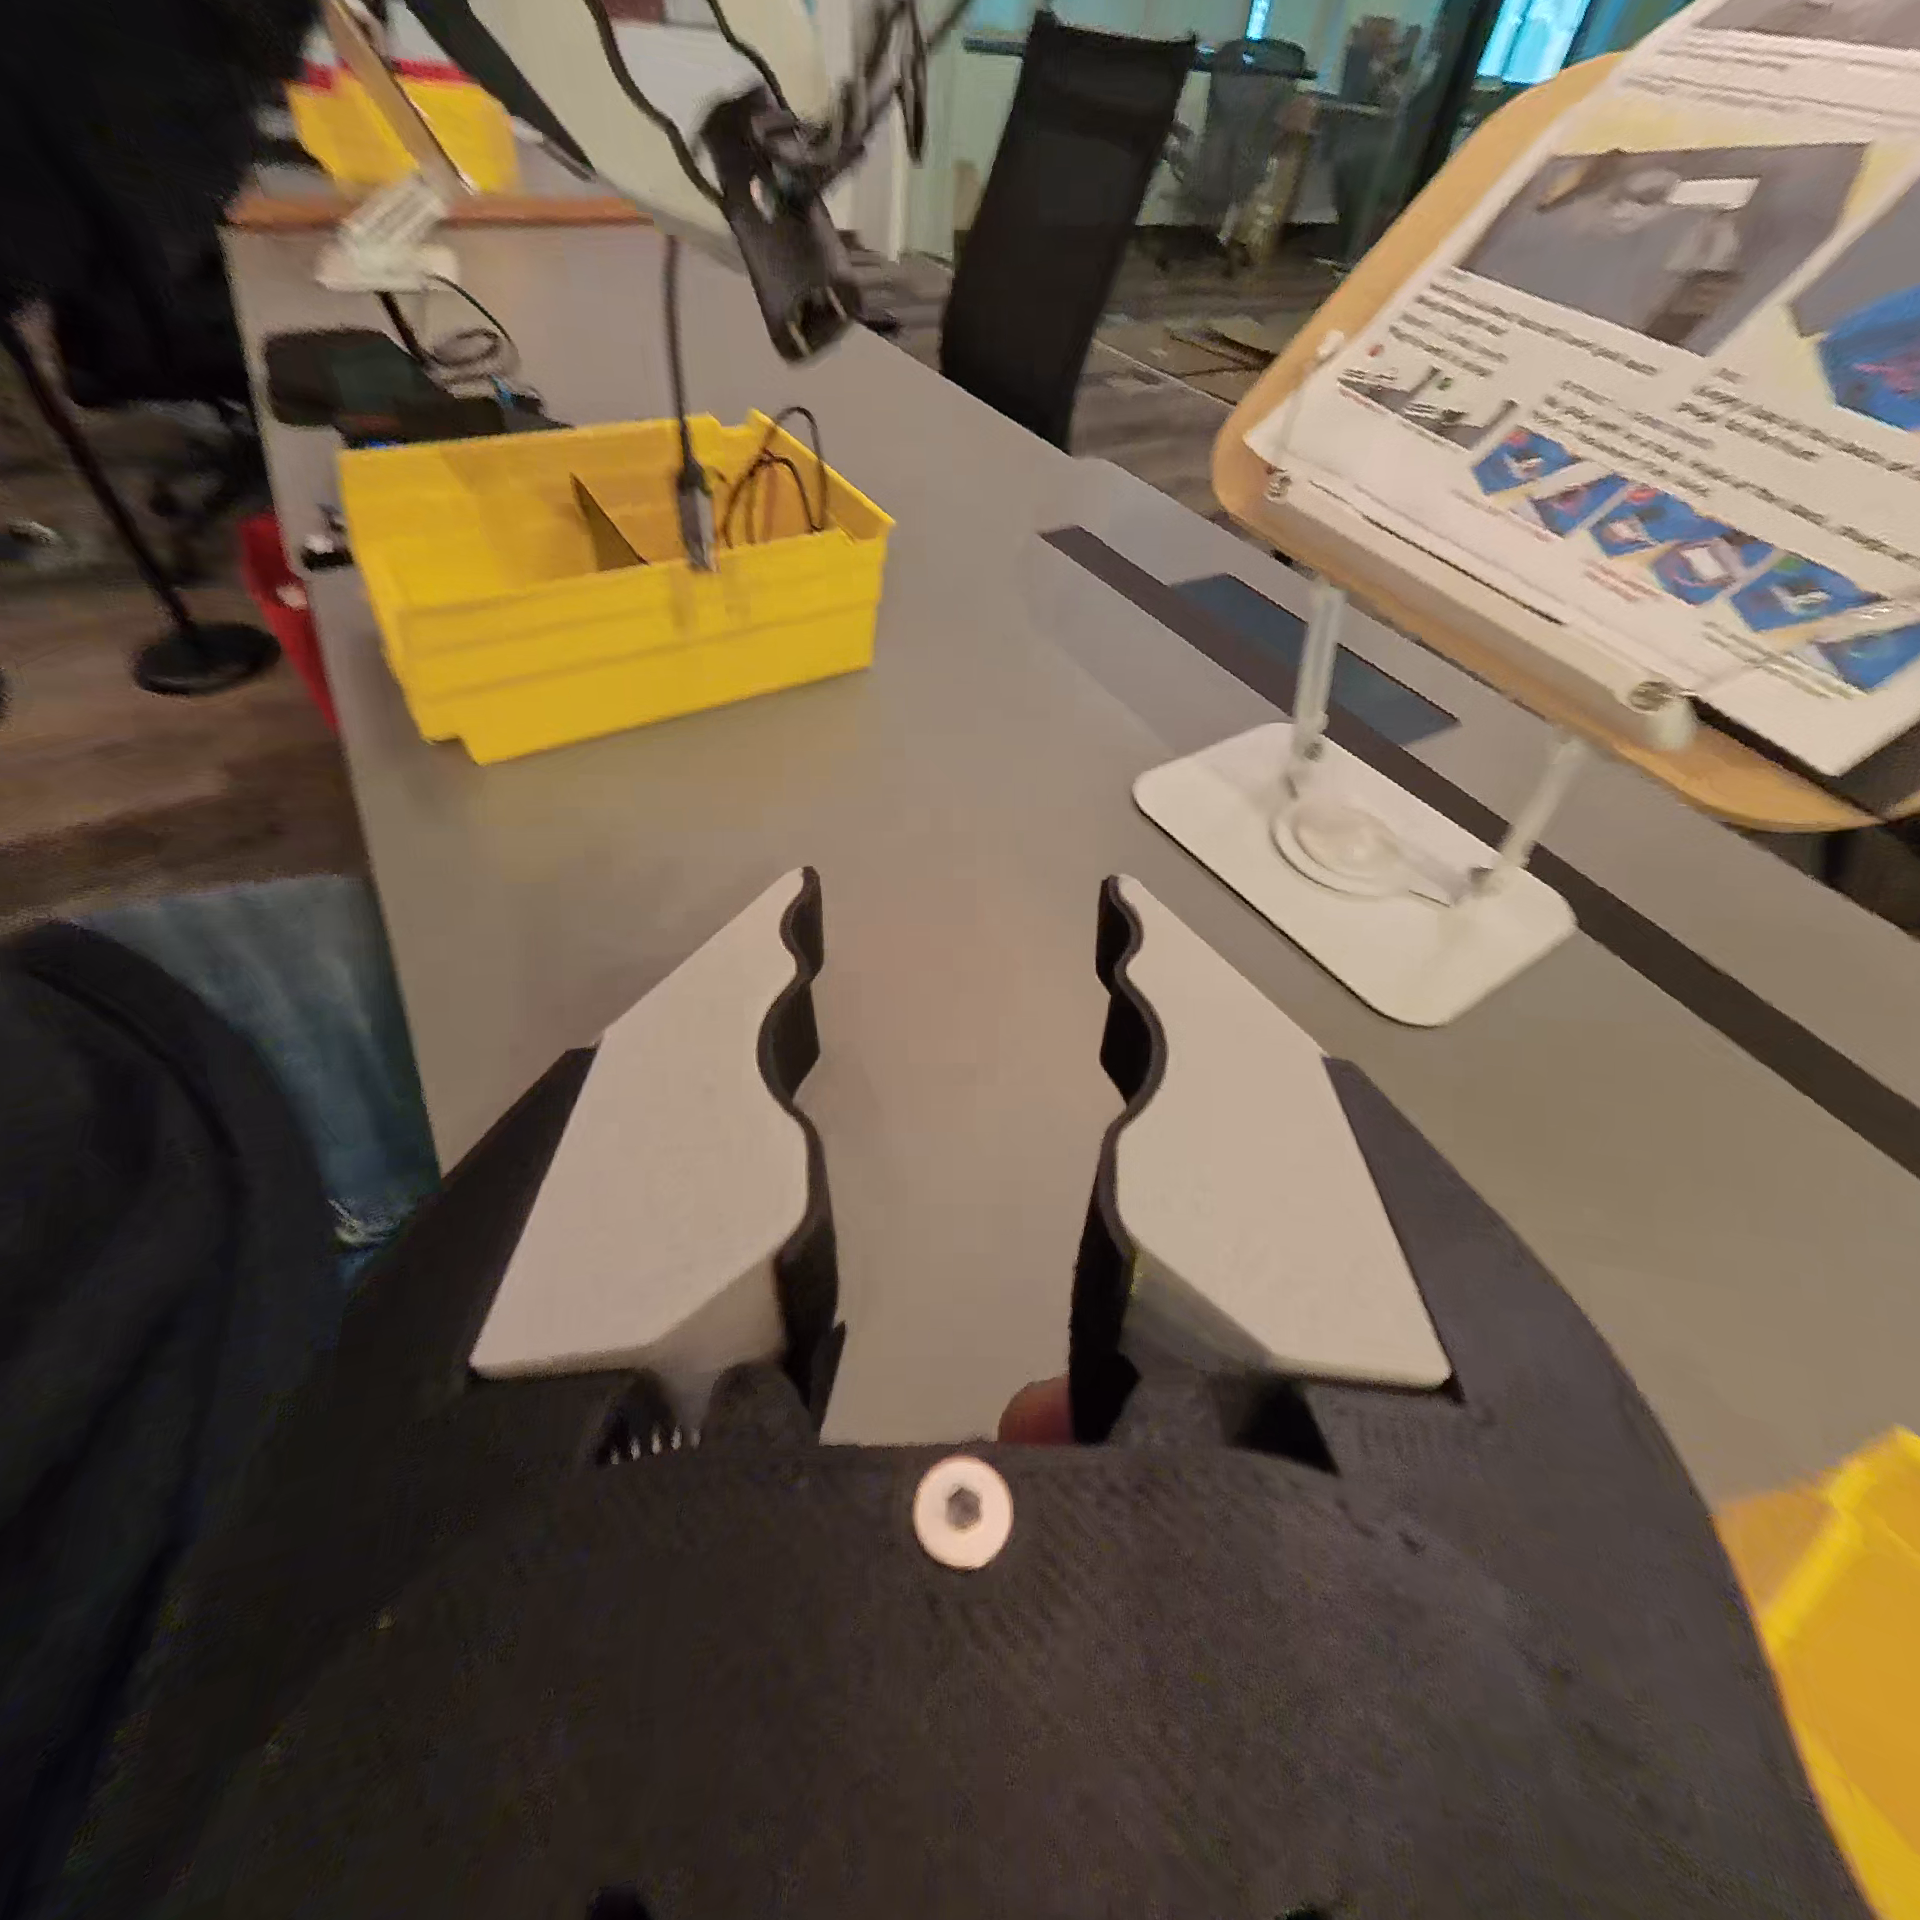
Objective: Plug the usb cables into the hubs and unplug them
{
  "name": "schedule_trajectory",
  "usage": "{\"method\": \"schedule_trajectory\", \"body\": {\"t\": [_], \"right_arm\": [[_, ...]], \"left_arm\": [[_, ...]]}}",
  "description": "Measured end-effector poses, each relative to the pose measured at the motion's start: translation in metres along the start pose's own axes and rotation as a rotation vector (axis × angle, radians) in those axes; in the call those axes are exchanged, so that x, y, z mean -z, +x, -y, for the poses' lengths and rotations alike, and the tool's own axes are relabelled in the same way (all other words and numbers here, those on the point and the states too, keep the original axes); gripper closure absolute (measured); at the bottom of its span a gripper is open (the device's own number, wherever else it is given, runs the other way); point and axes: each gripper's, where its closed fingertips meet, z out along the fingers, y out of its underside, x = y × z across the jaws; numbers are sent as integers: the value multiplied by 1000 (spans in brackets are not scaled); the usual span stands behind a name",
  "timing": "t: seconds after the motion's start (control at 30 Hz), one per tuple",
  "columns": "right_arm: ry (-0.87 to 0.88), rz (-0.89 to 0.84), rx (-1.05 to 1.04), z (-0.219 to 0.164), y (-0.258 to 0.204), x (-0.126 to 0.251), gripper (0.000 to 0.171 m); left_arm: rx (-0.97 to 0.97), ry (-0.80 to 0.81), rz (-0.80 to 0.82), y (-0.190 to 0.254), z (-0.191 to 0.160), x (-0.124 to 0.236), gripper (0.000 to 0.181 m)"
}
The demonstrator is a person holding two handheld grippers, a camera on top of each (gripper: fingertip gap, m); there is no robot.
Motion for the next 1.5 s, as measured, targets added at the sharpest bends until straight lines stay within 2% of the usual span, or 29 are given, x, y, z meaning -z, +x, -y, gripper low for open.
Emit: {"method": "schedule_trajectory", "body": {"t": [0.17,0.33,0.43,0.53,0.6,0.73,0.87,0.9,0.97,1.13,1.27,1.4,1.5], "right_arm": [[53,156,-136,8,-11,-27,113],[55,333,-291,-2,-27,-59,111],[70,451,-382,-6,-41,-73,115],[57,527,-445,-13,-48,-84,129],[50,567,-462,-18,-54,-87,148],[30,584,-497,-28,-58,-94,158],[60,548,-552,-33,-49,-98,160],[54,530,-549,-35,-47,-99,160],[49,504,-548,-40,-44,-100,160],[85,466,-605,-45,-33,-98,160],[82,427,-630,-56,-27,-97,160],[91,380,-687,-68,-19,-96,160],[74,331,-704,-80,-15,-97,160]], "left_arm": [[-234,126,-50,27,83,-32,148],[-431,169,-69,64,130,-61,148],[-483,202,-88,82,147,-70,148],[-540,198,-79,91,152,-78,147],[-557,200,-79,95,153,-82,147],[-599,187,-78,104,150,-91,147],[-516,161,-45,99,146,-100,145],[-459,130,-35,95,142,-103,140],[-369,66,50,80,134,-105,118],[-90,66,131,71,118,-88,113],[112,7,166,75,80,-75,112],[386,76,80,98,72,-68,111],[398,30,84,115,68,-68,108]]}}
